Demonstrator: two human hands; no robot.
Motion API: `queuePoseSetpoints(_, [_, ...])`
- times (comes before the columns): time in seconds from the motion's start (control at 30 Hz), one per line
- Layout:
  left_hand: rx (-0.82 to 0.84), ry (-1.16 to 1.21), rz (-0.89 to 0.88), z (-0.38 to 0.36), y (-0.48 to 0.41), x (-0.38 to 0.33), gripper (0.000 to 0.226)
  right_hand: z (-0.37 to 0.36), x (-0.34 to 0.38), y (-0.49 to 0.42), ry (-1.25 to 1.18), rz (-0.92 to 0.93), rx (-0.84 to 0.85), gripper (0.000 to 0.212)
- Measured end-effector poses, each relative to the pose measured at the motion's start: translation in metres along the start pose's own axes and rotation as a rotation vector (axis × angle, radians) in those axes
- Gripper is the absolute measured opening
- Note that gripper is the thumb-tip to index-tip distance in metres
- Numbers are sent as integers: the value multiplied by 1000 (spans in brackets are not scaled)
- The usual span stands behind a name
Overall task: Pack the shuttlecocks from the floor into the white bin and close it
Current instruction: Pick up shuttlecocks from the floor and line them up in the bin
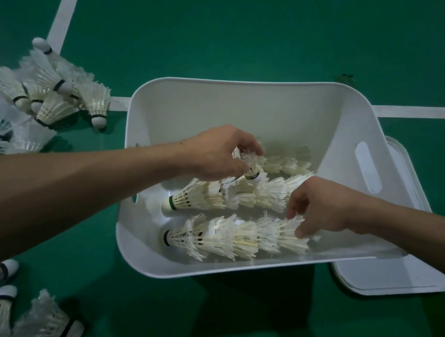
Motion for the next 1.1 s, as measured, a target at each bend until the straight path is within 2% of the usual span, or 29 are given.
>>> queuePoseSetpoints(0.27, [-4, 2, -14, 0, -2, -4, 37, -14, 12, -6, -101, 7, -19, 25])
queuePoseSetpoints(0.43, [-13, 47, -17, 1, -2, -3, 36, -30, 8, -5, -252, -36, 93, 31])
queuePoseSetpoints(0.6, [-22, 70, -27, -1, -1, -4, 36, -39, 1, -7, -575, -119, 165, 37])
queuePoseSetpoints(0.77, [-93, 95, -43, 7, 2, -7, 32, -34, -2, -3, -604, -155, 222, 33])
queuePoseSetpoints(0.93, [-159, 156, -50, 16, 6, -11, 37, -9, -11, 7, -593, -186, 184, 28])
queuePoseSetpoints(1.03, [-122, 166, -53, 12, 7, -15, 32, 11, -12, 16, -555, -161, 121, 21])
queuePoseSetpoints(1.1, [-91, 161, -72, 7, 7, -22, 35, 28, -9, 19, -604, -80, 24, 30])
Point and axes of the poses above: each hand's wrist, its own y-axis away from the middle knuckle, its own z-axis out of the back of the hand, x = y × z, the point moved 9 cm from there along -y, towards the middle knuckle, and after that the axes turned 3 degrees about x, right-handed, at the moved point
